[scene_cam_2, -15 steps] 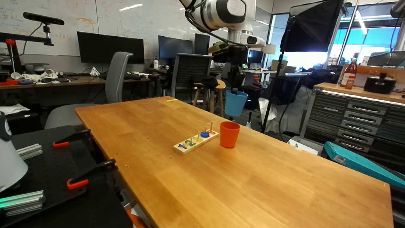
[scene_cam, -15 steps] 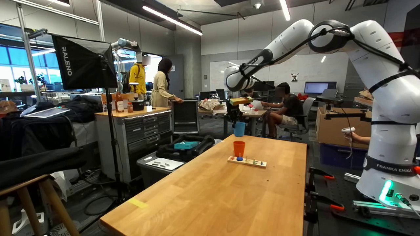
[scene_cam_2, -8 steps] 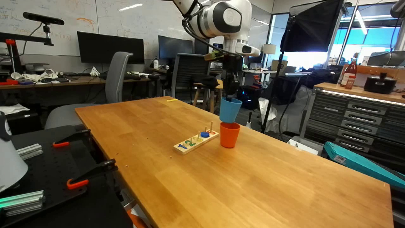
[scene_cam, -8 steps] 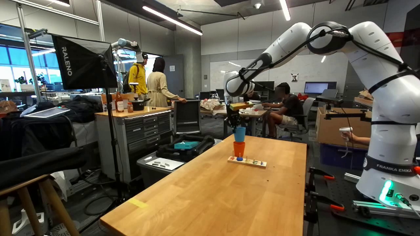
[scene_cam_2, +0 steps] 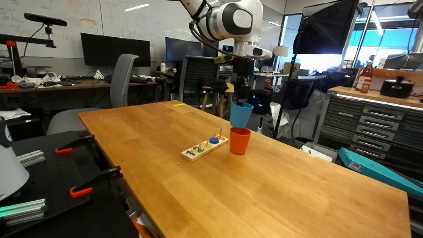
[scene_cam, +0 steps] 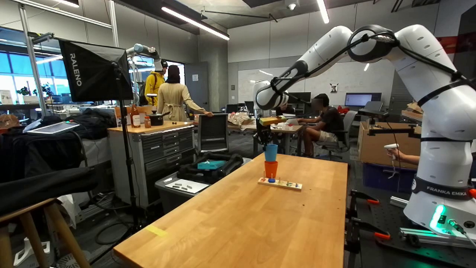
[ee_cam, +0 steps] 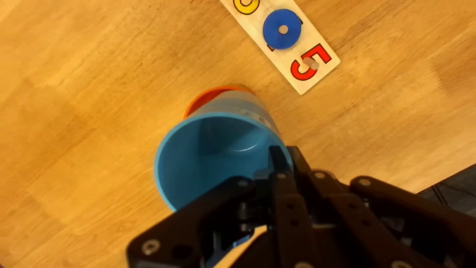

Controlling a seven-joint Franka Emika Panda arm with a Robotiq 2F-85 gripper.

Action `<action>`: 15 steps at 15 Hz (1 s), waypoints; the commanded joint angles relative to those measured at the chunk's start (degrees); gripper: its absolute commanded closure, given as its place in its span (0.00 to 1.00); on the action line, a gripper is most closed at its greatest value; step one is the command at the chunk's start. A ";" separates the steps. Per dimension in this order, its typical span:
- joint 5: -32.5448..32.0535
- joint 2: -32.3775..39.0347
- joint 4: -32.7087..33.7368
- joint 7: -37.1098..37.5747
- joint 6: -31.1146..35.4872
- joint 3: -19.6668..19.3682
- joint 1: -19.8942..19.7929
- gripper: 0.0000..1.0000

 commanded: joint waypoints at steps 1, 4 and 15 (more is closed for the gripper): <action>1.47 0.82 2.16 2.53 -0.07 -0.17 -0.57 0.96; 1.79 0.85 2.24 3.97 -0.06 -0.50 -0.95 0.96; 2.23 0.74 1.18 4.02 0.74 -0.25 -1.77 0.40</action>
